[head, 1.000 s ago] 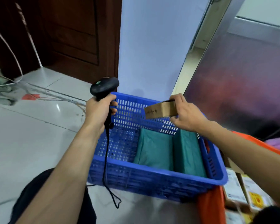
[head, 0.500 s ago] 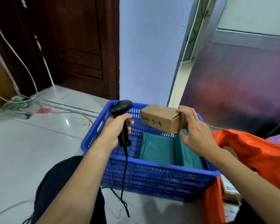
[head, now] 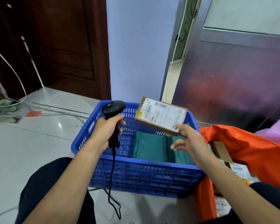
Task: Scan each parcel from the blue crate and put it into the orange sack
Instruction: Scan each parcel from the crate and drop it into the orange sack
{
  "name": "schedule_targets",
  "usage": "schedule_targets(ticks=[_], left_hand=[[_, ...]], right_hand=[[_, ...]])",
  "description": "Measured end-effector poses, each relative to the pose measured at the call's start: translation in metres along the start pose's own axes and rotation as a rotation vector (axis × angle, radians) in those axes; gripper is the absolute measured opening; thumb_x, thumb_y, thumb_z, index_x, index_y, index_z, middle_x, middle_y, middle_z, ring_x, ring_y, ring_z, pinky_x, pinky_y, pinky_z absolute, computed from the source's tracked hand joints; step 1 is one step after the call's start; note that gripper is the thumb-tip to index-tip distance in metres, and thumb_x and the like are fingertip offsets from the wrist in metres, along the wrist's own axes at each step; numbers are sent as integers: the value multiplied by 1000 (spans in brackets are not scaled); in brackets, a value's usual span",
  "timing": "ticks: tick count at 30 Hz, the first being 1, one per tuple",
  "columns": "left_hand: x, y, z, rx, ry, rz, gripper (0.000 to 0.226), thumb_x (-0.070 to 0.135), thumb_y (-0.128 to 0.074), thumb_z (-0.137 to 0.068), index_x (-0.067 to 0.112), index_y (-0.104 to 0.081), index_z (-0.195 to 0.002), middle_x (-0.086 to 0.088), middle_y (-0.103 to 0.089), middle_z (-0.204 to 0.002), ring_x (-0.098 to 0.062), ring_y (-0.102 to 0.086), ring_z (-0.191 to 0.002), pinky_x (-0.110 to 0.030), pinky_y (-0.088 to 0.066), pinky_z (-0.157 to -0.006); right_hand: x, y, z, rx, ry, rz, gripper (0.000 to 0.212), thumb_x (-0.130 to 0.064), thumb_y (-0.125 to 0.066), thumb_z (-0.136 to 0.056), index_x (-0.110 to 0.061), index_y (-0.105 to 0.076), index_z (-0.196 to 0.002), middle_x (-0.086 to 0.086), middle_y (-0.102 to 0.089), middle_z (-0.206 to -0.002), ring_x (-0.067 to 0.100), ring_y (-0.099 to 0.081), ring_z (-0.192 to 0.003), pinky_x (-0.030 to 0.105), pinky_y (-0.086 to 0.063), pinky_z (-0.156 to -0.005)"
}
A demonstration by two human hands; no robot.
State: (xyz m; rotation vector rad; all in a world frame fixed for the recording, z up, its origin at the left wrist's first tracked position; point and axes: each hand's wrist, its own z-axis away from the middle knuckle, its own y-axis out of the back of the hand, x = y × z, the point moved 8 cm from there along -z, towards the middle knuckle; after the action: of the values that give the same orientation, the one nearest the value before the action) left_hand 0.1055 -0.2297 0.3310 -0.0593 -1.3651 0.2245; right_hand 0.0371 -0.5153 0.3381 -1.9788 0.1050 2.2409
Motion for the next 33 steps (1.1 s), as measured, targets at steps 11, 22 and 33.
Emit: schedule_targets(ticks=[11,22,33], left_hand=[[0,-27,7,-170,-24,-32,25,32,-72,-98,13,-68,-114,-7,-82,-94,-15,-58,-59,-29,-54,-64],[1,-32,4,-183,-78,7,35,38,-72,-97,11,-69,-121,-8,-80,-104,-16,-57,-58,-28,-52,-63],[-34,-60,11,-199,167,267,35,40,-68,-99,11,-74,-119,-6,-72,-74,-15,-61,-57,-33,-56,-67]], right_hand=[[1,1,-2,-41,-57,56,33,-38,-51,-102,-14,-64,-122,15,-78,-102,26,-60,-54,34,-53,-59],[8,4,-5,-58,-69,-82,65,-35,-75,-76,-2,-59,-130,15,-67,-117,31,-67,-62,32,-55,-54],[22,-21,6,-222,-77,-5,73,-36,-82,-63,-13,-58,-129,10,-76,-106,33,-71,-77,35,-55,-61]])
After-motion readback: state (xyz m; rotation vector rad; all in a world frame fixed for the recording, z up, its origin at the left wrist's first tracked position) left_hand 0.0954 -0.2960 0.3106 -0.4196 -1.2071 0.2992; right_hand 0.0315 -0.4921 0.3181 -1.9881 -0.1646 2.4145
